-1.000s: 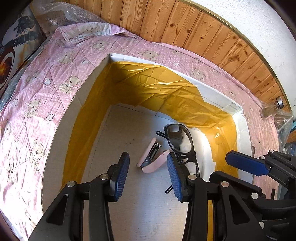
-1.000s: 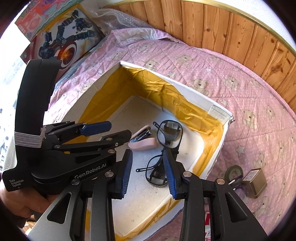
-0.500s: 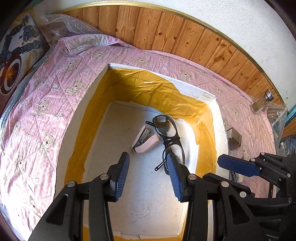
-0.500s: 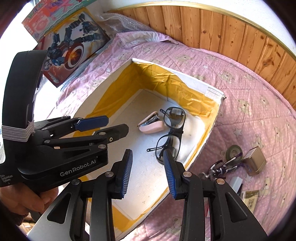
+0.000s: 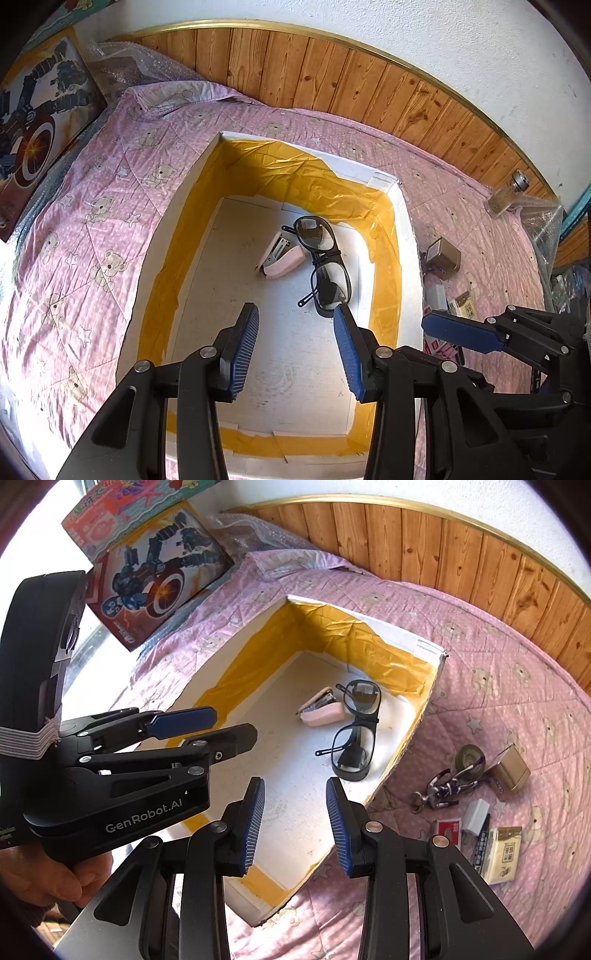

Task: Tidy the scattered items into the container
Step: 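Withdraw both open tools from the box back toward the remaining items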

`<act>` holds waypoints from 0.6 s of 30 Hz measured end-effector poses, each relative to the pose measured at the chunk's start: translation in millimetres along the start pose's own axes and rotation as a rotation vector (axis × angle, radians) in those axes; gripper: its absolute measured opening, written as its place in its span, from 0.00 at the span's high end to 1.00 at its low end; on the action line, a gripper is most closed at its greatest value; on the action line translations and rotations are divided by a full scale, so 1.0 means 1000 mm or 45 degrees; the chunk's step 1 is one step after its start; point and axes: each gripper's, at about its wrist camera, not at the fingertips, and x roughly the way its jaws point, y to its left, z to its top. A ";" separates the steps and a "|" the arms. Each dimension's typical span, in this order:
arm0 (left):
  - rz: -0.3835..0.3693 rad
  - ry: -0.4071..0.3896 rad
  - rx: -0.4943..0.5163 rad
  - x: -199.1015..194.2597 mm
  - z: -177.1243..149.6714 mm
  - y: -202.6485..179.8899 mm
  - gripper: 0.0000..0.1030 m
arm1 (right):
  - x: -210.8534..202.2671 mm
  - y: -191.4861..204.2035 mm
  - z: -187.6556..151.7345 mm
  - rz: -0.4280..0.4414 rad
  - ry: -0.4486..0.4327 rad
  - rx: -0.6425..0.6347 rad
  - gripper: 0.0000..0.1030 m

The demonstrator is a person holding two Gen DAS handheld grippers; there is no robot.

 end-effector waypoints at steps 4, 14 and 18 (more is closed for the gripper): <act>-0.001 -0.012 0.008 -0.011 -0.008 -0.003 0.57 | -0.008 0.005 -0.009 0.008 -0.012 -0.003 0.64; -0.006 -0.031 0.029 -0.034 -0.031 -0.009 0.57 | -0.030 0.019 -0.033 0.018 -0.045 -0.009 0.64; 0.002 -0.035 0.047 -0.043 -0.042 -0.011 0.57 | -0.040 0.025 -0.042 0.018 -0.070 -0.014 0.64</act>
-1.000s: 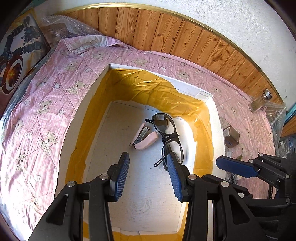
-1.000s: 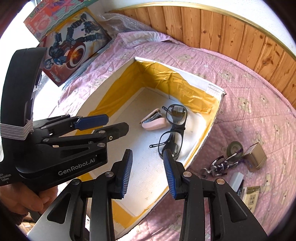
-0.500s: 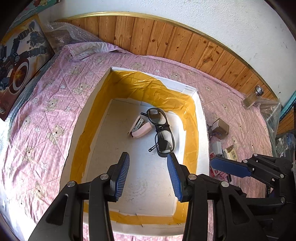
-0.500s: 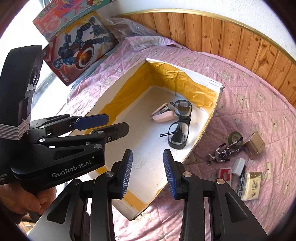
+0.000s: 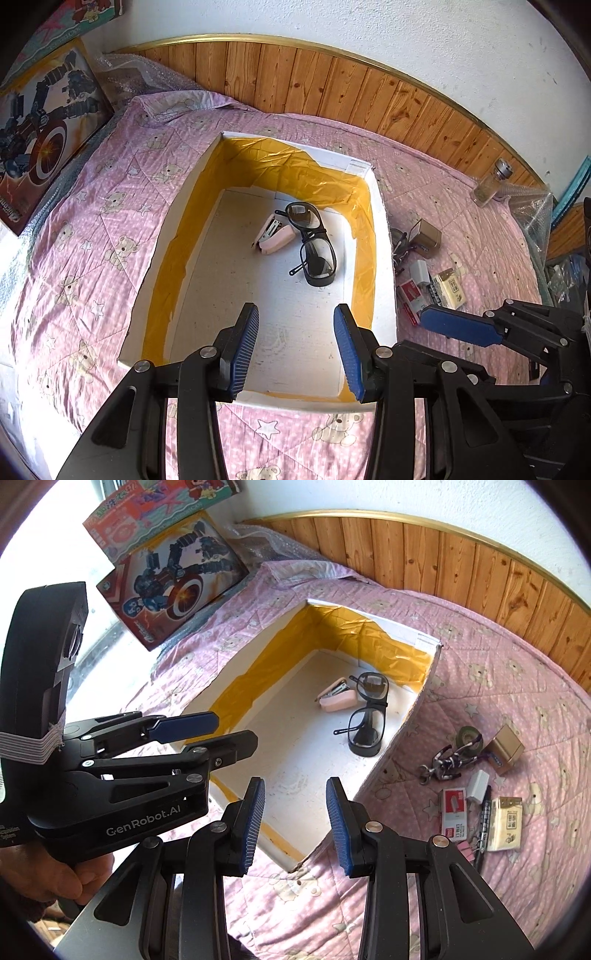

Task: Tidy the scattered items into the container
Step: 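Withdraw both open tools from the box back toward the remaining items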

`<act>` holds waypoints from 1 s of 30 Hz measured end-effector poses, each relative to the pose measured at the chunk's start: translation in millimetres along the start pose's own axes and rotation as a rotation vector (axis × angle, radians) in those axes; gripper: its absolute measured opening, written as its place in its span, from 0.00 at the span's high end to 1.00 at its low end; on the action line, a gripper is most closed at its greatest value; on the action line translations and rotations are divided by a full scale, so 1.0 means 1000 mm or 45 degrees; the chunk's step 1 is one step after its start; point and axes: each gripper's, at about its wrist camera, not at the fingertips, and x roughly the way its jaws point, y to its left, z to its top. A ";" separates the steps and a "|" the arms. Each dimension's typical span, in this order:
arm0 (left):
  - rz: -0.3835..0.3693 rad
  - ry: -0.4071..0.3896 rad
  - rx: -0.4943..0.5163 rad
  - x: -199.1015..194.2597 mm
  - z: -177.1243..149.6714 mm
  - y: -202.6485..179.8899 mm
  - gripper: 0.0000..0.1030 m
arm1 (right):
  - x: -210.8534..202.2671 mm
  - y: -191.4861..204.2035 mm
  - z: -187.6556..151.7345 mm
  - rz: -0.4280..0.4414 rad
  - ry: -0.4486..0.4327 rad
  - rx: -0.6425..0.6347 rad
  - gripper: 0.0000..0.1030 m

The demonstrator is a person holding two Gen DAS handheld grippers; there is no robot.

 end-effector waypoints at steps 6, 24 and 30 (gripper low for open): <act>0.012 -0.010 0.022 -0.013 -0.015 -0.004 0.57 | -0.013 0.009 -0.015 0.003 -0.031 -0.002 0.64; -0.011 -0.027 0.081 -0.035 -0.062 -0.034 0.57 | -0.044 0.011 -0.071 0.012 -0.111 0.057 0.64; -0.019 -0.034 0.102 -0.039 -0.073 -0.044 0.57 | -0.048 0.005 -0.084 0.018 -0.127 0.084 0.64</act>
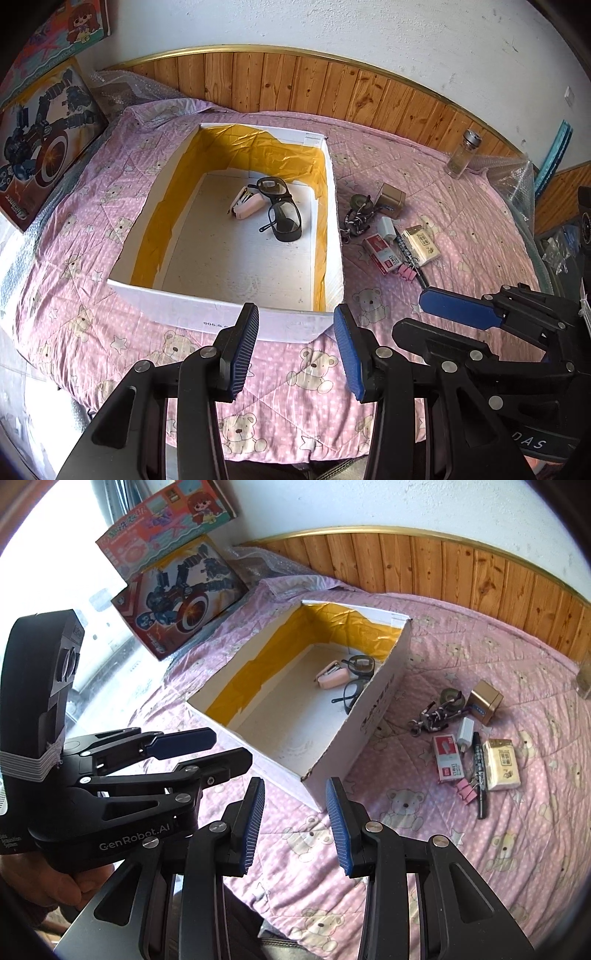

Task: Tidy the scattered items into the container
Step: 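Withdraw both open tools from the box back toward the remaining items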

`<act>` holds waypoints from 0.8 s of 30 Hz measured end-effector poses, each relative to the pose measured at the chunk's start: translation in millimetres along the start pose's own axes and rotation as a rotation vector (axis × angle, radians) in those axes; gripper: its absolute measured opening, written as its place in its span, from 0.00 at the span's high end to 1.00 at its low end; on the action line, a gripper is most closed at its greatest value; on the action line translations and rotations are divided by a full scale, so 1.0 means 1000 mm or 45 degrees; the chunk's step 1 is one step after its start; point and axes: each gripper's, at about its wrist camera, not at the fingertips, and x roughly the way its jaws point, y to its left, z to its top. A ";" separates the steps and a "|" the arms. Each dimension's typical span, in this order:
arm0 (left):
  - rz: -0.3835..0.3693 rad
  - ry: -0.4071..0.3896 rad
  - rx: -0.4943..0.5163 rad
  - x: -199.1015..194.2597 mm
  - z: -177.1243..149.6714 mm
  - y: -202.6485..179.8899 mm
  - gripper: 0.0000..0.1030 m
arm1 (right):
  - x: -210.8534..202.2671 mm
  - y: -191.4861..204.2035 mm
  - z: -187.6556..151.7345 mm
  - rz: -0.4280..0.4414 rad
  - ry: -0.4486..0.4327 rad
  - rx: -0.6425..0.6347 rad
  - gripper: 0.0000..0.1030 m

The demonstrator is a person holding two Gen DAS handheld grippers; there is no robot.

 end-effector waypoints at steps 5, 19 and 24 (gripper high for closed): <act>-0.002 -0.001 0.020 0.000 -0.005 -0.010 0.57 | -0.004 -0.008 -0.009 0.012 -0.015 0.032 0.64; -0.012 0.019 0.104 0.013 -0.008 -0.044 0.57 | -0.013 -0.049 -0.033 0.046 -0.058 0.174 0.64; -0.035 0.036 0.122 0.023 -0.008 -0.057 0.57 | -0.014 -0.074 -0.040 0.049 -0.068 0.247 0.64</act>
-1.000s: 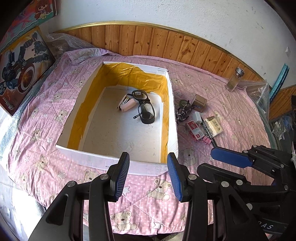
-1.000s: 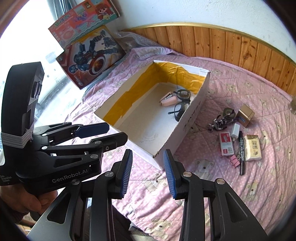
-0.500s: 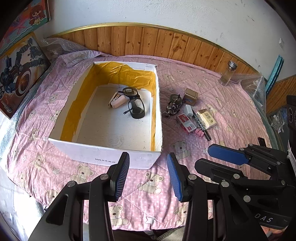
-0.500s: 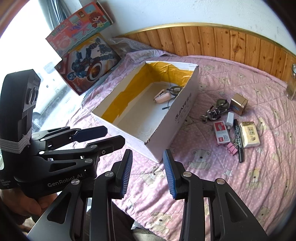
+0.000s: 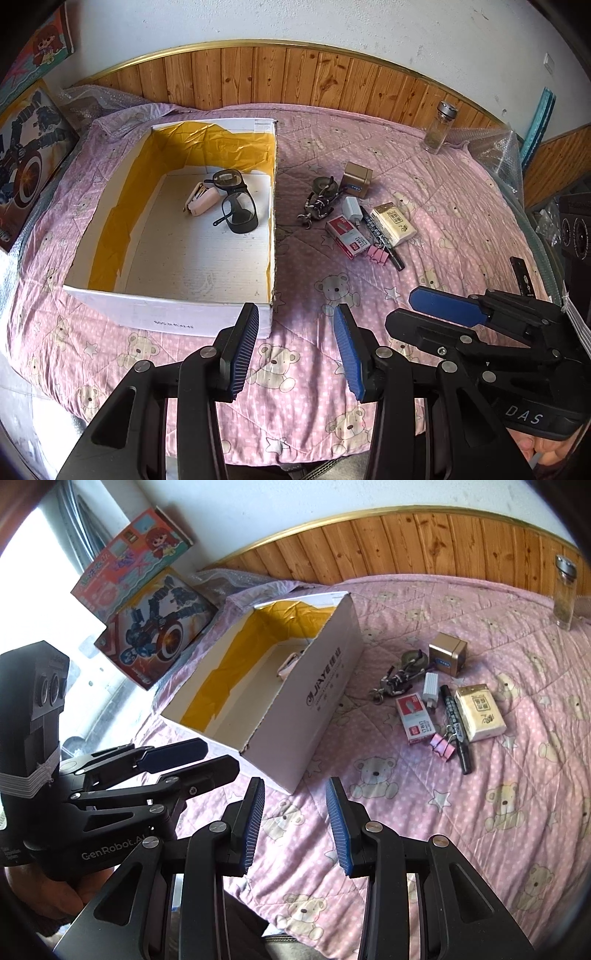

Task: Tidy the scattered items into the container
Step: 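Withdraw both open tools from the box back toward the remaining items, then grasp the cream tissue pack with the right tool while the left tool grasps the red staples box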

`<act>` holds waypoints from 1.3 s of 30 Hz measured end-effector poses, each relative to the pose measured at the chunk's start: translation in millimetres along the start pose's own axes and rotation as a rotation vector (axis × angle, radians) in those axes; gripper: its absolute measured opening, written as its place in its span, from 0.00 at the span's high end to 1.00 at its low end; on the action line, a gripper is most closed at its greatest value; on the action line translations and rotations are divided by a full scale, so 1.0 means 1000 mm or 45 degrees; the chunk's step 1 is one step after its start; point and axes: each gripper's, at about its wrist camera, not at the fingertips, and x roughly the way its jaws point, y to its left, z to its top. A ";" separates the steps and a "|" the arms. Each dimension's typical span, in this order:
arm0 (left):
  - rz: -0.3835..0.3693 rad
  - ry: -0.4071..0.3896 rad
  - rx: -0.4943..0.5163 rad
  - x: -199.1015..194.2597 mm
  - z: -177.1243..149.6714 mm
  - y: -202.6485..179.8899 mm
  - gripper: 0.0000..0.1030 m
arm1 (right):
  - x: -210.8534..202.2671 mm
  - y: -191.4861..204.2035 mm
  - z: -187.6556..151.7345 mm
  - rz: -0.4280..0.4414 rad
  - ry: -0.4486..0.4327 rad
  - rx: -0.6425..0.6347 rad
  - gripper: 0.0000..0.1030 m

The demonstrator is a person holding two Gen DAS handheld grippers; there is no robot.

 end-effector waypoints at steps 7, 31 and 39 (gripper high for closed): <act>-0.063 0.030 0.004 0.020 0.006 -0.021 0.57 | -0.004 -0.042 -0.002 -0.012 -0.017 0.116 0.64; -0.108 0.180 -0.193 0.175 0.061 -0.050 0.45 | 0.052 -0.160 0.018 -0.150 0.061 0.224 0.67; -0.125 0.218 -0.298 0.223 0.066 -0.044 0.45 | 0.088 -0.167 0.031 -0.149 0.094 0.086 0.66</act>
